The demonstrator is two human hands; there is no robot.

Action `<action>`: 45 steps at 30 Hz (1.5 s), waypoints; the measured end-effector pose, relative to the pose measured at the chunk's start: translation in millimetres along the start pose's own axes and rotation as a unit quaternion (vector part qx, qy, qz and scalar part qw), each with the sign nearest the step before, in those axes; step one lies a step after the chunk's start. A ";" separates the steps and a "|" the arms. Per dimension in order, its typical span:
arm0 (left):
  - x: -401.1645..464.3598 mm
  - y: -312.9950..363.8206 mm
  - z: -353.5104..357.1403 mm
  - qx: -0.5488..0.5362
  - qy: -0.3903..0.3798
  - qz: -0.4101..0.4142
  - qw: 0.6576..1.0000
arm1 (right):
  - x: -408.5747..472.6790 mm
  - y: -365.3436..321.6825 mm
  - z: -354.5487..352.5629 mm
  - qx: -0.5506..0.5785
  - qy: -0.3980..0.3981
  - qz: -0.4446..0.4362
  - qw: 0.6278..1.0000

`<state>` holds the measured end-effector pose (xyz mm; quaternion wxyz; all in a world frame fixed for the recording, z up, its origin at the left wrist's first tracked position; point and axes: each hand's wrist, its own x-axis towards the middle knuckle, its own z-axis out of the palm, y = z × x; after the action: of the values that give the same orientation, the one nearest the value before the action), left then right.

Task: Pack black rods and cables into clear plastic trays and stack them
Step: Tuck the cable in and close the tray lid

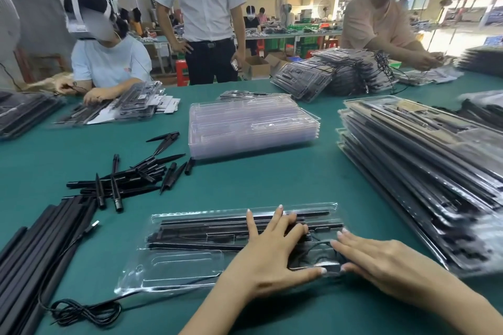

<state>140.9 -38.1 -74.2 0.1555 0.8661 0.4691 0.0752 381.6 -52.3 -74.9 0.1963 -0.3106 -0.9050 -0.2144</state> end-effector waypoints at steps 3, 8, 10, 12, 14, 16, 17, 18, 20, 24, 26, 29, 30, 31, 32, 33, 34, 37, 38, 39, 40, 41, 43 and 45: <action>-1.0 1.4 1.0 0.015 0.007 -0.003 1.000 | -0.5 -2.0 -2.0 -0.016 -0.003 -0.004 1.000; -1.6 -0.2 4.1 0.065 0.004 0.009 0.998 | -12.2 -4.9 -21.8 0.206 0.049 0.264 0.941; -0.7 -0.8 4.9 0.073 -0.002 0.013 0.997 | -15.2 -6.0 -25.8 0.314 0.094 0.446 0.833; -0.2 -0.8 5.6 0.079 -0.003 0.014 0.997 | -16.0 -1.9 -29.0 0.395 -0.024 0.539 0.744; -1.1 -0.8 7.8 0.088 0.007 0.013 0.996 | -13.9 -2.1 -31.2 0.439 -0.146 0.544 0.700; -2.0 -0.5 9.1 0.091 0.015 0.009 0.996 | -10.8 -1.7 -31.1 0.396 -0.178 0.538 0.723; -1.8 -0.1 8.9 0.094 0.015 0.009 0.995 | -7.8 -0.7 -30.7 0.364 -0.186 0.537 0.738; -1.6 0.3 8.5 0.097 0.011 0.010 0.995 | -4.5 1.1 -29.5 0.340 -0.197 0.535 0.748; -1.0 1.3 6.7 0.097 0.004 0.016 0.995 | 3.0 8.4 -26.4 0.308 -0.217 0.530 0.759; -2.7 1.2 4.9 0.078 0.006 0.034 0.996 | 18.9 25.1 -22.6 0.254 -0.286 0.480 0.790; -2.8 0.8 4.5 0.066 0.007 0.039 0.997 | 27.1 31.7 -22.2 0.233 -0.336 0.453 0.793; -1.8 1.6 3.4 0.061 0.003 0.040 0.997 | 41.5 38.1 -23.1 0.225 -0.406 0.439 0.769; -1.8 2.3 3.1 0.057 0.002 0.039 0.998 | 47.0 39.1 -22.9 0.214 -0.422 0.429 0.769; -1.9 2.9 3.1 0.052 0.001 0.038 0.998 | 52.3 39.9 -22.6 0.192 -0.434 0.414 0.777; -1.6 3.3 3.0 0.049 0.002 0.038 0.998 | 57.8 40.9 -22.5 0.156 -0.439 0.394 0.792; -1.2 3.2 2.9 0.050 0.003 0.038 0.998 | 63.3 41.6 -22.6 0.109 -0.439 0.368 0.812; -0.6 3.2 2.6 0.055 0.001 0.038 0.998 | 69.0 42.4 -22.6 0.060 -0.438 0.333 0.833; 1.0 2.6 2.7 0.070 -0.004 0.045 0.997 | 82.8 47.3 -18.5 0.006 -0.443 0.184 0.877; 0.9 2.6 3.8 0.071 0.001 0.046 0.996 | 86.9 49.3 -17.0 0.015 -0.448 0.153 0.881; 0.5 2.4 5.2 0.074 0.009 0.045 0.996 | 89.9 51.3 -15.7 0.024 -0.453 0.137 0.881; -0.1 2.5 5.9 0.077 0.016 0.046 0.996 | 92.1 53.1 -14.0 0.030 -0.457 0.128 0.880; -0.2 2.8 6.6 0.076 0.021 0.045 0.996 | 93.1 54.6 -12.2 0.033 -0.461 0.125 0.878; -0.6 4.0 7.9 0.070 0.026 0.043 0.996 | 94.0 57.2 -9.7 0.043 -0.477 0.130 0.868; -1.3 5.5 4.8 0.072 0.030 0.046 0.996 | 94.5 60.5 -8.8 0.065 -0.499 0.147 0.852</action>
<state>145.9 -42.9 -76.9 0.0747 0.8932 0.4373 0.0737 353.7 31.6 -5.2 -0.2323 -0.4922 -0.8368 0.0598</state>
